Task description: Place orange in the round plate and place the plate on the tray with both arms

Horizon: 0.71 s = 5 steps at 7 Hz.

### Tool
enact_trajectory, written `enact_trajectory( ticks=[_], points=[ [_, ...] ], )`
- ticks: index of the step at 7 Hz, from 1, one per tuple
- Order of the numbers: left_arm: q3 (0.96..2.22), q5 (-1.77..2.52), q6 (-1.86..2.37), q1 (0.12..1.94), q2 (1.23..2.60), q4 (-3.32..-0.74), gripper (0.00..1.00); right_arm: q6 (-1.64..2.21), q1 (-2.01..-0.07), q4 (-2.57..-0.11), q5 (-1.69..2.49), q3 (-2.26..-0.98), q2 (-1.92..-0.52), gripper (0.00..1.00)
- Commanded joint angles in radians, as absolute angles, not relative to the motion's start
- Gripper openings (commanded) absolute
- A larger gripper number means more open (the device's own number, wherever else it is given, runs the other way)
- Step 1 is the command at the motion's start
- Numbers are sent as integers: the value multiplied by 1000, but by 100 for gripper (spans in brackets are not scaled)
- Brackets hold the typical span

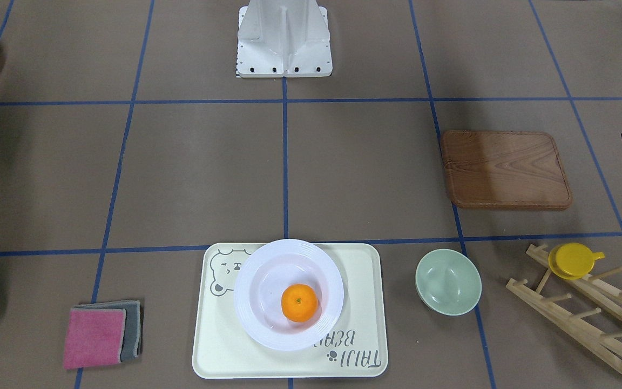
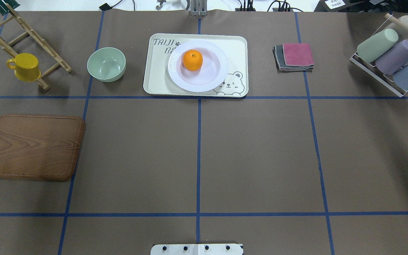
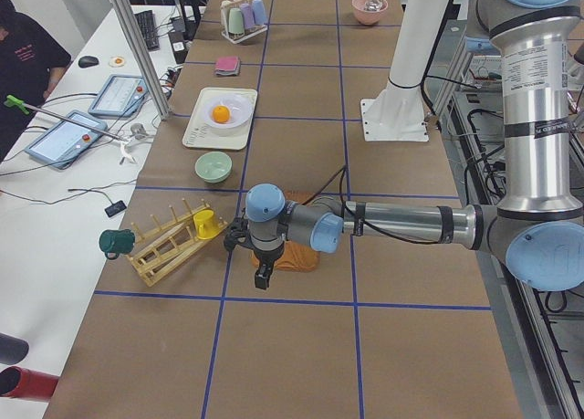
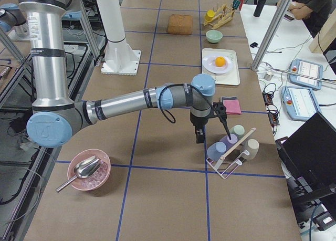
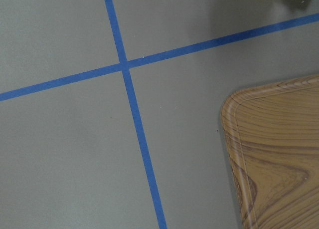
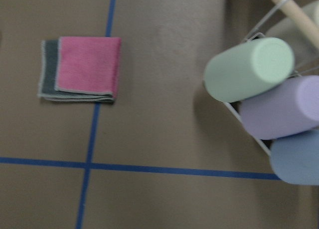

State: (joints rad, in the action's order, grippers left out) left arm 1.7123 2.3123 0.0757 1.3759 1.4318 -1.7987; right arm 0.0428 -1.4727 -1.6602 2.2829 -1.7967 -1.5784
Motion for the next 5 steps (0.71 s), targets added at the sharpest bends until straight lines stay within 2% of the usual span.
enact_trajectory(
  ticks=[1, 5],
  points=[
    [1707, 2313, 78, 1387, 1431, -1798, 98, 6, -1506, -1663, 2315, -1787, -1678, 100],
    [1703, 2313, 78, 1391, 1430, -1798, 98, 2, -1509, -1663, 2330, -1789, -1687, 100]
  ],
)
